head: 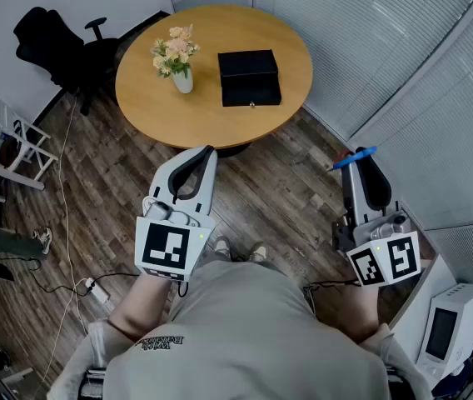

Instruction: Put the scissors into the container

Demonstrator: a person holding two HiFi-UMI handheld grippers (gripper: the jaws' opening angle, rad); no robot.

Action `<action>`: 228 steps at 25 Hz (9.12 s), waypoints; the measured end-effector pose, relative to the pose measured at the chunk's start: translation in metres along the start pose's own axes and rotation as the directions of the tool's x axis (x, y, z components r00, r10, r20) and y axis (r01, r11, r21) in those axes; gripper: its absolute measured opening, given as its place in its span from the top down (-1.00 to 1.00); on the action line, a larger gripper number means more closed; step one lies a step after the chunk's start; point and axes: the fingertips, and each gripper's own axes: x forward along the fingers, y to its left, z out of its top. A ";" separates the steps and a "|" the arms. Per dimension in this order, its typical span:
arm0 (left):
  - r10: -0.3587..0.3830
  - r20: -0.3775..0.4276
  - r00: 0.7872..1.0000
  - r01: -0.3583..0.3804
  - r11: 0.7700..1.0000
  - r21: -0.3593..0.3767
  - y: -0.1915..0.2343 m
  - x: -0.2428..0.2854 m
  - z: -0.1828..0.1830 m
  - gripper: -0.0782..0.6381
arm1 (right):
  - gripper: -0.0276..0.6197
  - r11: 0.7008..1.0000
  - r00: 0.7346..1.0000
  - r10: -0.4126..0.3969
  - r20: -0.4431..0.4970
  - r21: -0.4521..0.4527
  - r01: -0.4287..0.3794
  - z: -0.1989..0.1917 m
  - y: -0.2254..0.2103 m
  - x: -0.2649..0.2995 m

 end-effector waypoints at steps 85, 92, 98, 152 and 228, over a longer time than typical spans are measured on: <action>-0.023 -0.121 0.992 0.018 0.999 -0.046 0.108 0.199 -0.066 0.72 | 0.63 0.977 0.954 0.200 -0.221 -0.031 -0.212 -0.083 -0.069 0.225; -0.065 -0.131 0.989 0.057 0.996 -0.062 0.152 0.230 -0.082 0.72 | 0.63 0.943 0.909 0.234 -0.344 -0.147 -0.298 -0.096 -0.057 0.285; -0.111 -0.136 0.985 0.101 0.992 -0.075 0.178 0.253 -0.096 0.72 | 0.63 0.921 0.859 0.226 -0.459 -0.187 -0.342 -0.125 -0.053 0.330; -0.143 -0.510 0.848 -0.009 0.959 -0.285 0.167 0.352 -0.320 0.72 | 0.63 0.539 0.126 0.298 -0.946 0.058 -0.840 -0.486 -0.041 0.418; -0.037 -0.017 0.999 0.039 0.994 0.106 0.193 0.352 -0.004 0.72 | 0.75 0.956 0.937 0.287 -0.201 0.001 -0.293 -0.085 -0.115 0.414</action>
